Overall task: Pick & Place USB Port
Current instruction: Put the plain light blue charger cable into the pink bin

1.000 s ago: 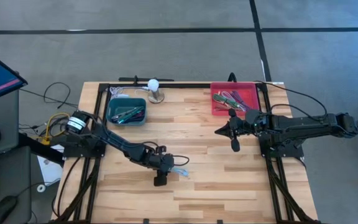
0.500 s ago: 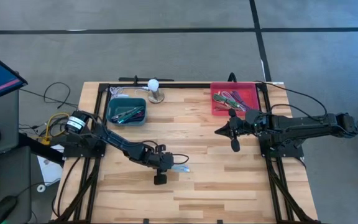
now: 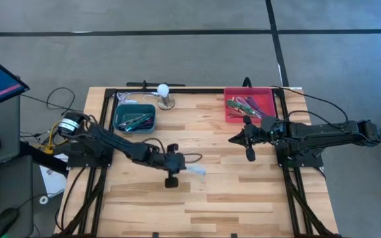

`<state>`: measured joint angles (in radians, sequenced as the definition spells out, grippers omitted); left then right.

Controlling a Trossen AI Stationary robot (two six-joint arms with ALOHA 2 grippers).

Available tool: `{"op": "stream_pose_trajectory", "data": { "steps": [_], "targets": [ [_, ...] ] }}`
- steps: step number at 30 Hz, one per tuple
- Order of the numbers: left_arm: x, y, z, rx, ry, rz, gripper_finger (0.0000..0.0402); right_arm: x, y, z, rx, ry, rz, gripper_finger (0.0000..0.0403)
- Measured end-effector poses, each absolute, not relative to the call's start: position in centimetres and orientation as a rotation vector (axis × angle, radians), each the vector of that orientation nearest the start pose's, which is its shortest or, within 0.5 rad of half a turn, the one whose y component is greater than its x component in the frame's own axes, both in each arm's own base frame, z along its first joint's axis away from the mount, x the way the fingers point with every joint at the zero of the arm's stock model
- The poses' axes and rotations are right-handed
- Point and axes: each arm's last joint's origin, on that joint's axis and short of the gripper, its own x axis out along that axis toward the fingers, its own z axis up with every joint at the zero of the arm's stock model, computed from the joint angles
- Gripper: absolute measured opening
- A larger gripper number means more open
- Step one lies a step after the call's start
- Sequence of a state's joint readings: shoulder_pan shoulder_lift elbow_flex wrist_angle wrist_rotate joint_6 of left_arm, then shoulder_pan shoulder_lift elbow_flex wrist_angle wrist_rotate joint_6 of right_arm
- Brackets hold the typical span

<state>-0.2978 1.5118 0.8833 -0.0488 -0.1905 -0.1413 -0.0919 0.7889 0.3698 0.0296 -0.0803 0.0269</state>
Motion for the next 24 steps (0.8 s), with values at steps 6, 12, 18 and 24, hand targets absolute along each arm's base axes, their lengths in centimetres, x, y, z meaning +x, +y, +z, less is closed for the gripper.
{"op": "stream_pose_trajectory", "data": {
  "steps": [6, 12, 18, 24],
  "targets": [
    [29.8, -5.4, 23.6, 0.095, 0.575, 0.032, 0.0006, 17.0, -1.3, 21.2, 0.058, 0.367, -0.016, 0.0000],
    [29.9, -1.9, 24.8, 0.159, 0.530, 0.133, 0.0006, 15.8, -0.6, 22.7, -0.013, 0.261, 0.029, 0.0000],
    [30.7, 1.3, 25.8, 0.160, 0.409, 0.178, 0.0006, 13.8, 0.3, 23.9, -0.071, 0.183, 0.077, 0.0000],
    [30.9, 2.2, 26.7, 0.168, 0.311, 0.134, 0.0006, 12.8, 0.4, 23.4, -0.050, 0.257, -0.048, 0.0000]
  ]
}}
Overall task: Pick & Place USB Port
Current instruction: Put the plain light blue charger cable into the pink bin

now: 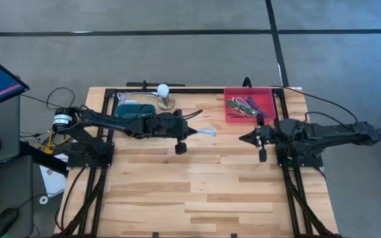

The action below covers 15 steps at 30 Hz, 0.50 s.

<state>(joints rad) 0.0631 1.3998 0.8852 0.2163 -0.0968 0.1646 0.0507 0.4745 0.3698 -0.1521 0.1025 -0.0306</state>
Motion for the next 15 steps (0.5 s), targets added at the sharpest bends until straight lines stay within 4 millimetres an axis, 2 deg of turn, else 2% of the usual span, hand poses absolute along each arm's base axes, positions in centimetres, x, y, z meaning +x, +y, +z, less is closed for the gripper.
{"op": "stream_pose_trajectory", "data": {
  "steps": [3, 10, 15],
  "targets": [
    [31.0, 2.2, 26.8, 0.168, 0.294, 0.127, 0.0006, 13.1, 0.4, 23.4, -0.022, 0.250, -0.055, 0.0000],
    [31.2, 2.3, 27.7, 0.184, 0.207, 0.136, 0.0006, 15.0, 0.4, 23.5, 0.008, 0.205, -0.061, 0.0000],
    [31.2, 3.3, 28.8, 0.199, 0.096, 0.182, 0.0006, 16.8, 0.2, 23.2, -0.012, 0.180, -0.173, 0.0023]
  ]
}}
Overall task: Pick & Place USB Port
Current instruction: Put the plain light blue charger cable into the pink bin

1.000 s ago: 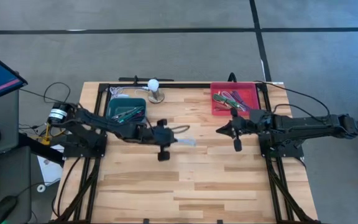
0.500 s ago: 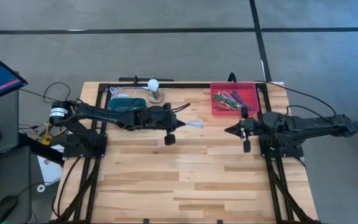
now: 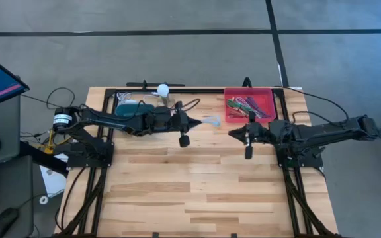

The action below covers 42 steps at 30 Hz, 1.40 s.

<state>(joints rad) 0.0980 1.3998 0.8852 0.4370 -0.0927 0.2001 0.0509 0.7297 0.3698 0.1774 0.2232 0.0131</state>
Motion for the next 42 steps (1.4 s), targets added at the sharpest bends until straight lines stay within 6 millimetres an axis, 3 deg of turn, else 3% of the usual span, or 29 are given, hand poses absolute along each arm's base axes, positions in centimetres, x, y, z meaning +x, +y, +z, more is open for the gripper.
{"op": "stream_pose_trajectory", "data": {
  "steps": [5, 13, 22, 31, 42],
  "targets": [
    [31.2, 4.1, 29.1, 0.177, 0.068, 0.209, 0.0006, 18.8, 0.2, 22.8, -0.028, 0.132, -0.211, 0.0073],
    [31.2, 3.5, 29.1, 0.174, 0.059, 0.192, 0.0007, 21.5, 0.1, 22.1, -0.039, 0.016, -0.286, 0.0156],
    [31.2, 3.5, 29.2, 0.156, 0.049, 0.191, 0.0007, 23.7, -0.5, 20.1, -0.058, -0.008, -0.371, 0.0216],
    [31.2, 3.5, 29.2, 0.148, 0.049, 0.191, 0.0007, 24.4, -1.7, 20.1, -0.047, -0.072, -0.402, 0.0211],
    [31.3, 3.5, 29.2, 0.148, 0.048, 0.191, 0.0007, 25.4, -1.7, 22.0, -0.083, -0.132, -0.369, 0.0173]
  ]
}}
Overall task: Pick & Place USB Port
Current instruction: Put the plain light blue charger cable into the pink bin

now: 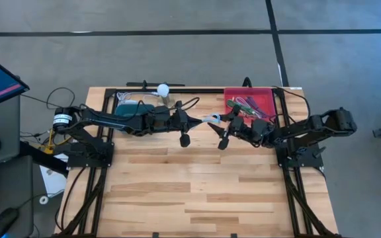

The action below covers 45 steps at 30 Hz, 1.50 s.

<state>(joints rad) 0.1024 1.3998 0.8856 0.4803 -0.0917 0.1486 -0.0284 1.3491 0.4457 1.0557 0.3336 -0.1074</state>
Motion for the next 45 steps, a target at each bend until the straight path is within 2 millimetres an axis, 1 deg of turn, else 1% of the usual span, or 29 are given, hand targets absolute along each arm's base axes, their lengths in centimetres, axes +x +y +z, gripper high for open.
{"op": "stream_pose_trajectory", "data": {
  "steps": [3, 5, 8, 9, 10, 13, 16, 27, 33, 37, 40, 45],
  "targets": [
    [31.3, 3.5, 29.2, 0.148, 0.048, 0.191, 0.0007, 25.4, -1.7, 22.0, -0.083, -0.127, -0.370, 0.0137],
    [31.3, 3.5, 29.2, 0.148, 0.048, 0.191, 0.0007, 25.5, -1.7, 21.8, -0.086, -0.110, -0.369, 0.0100],
    [31.3, 3.5, 29.2, 0.148, 0.047, 0.192, 0.0008, 25.5, -1.7, 21.7, -0.087, -0.102, -0.368, 0.0034],
    [31.3, 3.5, 29.2, 0.148, 0.045, 0.192, 0.0008, 25.5, -1.7, 21.7, -0.087, -0.102, -0.368, 0.0019],
    [31.3, 3.5, 29.3, 0.148, 0.044, 0.192, 0.0008, 25.5, -1.7, 21.7, -0.090, -0.102, -0.369, 0.0013],
    [31.3, 3.5, 29.3, 0.148, 0.040, 0.193, 0.0008, 25.5, -1.7, 21.7, -0.091, -0.102, -0.377, 0.0017],
    [31.3, 3.5, 29.3, 0.149, 0.039, 0.196, 0.0017, 25.5, -1.7, 21.8, -0.097, -0.101, -0.381, 0.0008],
    [31.3, 3.5, 29.3, 0.152, 0.039, 0.196, 0.0113, 25.4, -1.9, 21.7, -0.134, -0.086, -0.443, 0.0003],
    [31.0, 3.5, 29.3, 0.152, 0.058, 0.204, 0.0151, 25.0, -2.1, 21.6, -0.166, -0.017, -0.534, 0.0001],
    [29.7, 3.6, 29.9, 0.175, 0.132, 0.273, 0.0163, 23.8, -2.2, 21.7, -0.167, 0.000, -0.577, 0.0001],
    [28.4, 3.6, 30.6, 0.180, 0.168, 0.308, 0.0164, 22.3, -2.5, 21.7, -0.162, -0.008, -0.624, 0.0001],
    [26.4, 3.3, 31.8, 0.127, 0.188, 0.303, 0.0158, 19.5, -3.8, 21.4, -0.127, 0.013, -0.732, 0.0000]
  ]
}}
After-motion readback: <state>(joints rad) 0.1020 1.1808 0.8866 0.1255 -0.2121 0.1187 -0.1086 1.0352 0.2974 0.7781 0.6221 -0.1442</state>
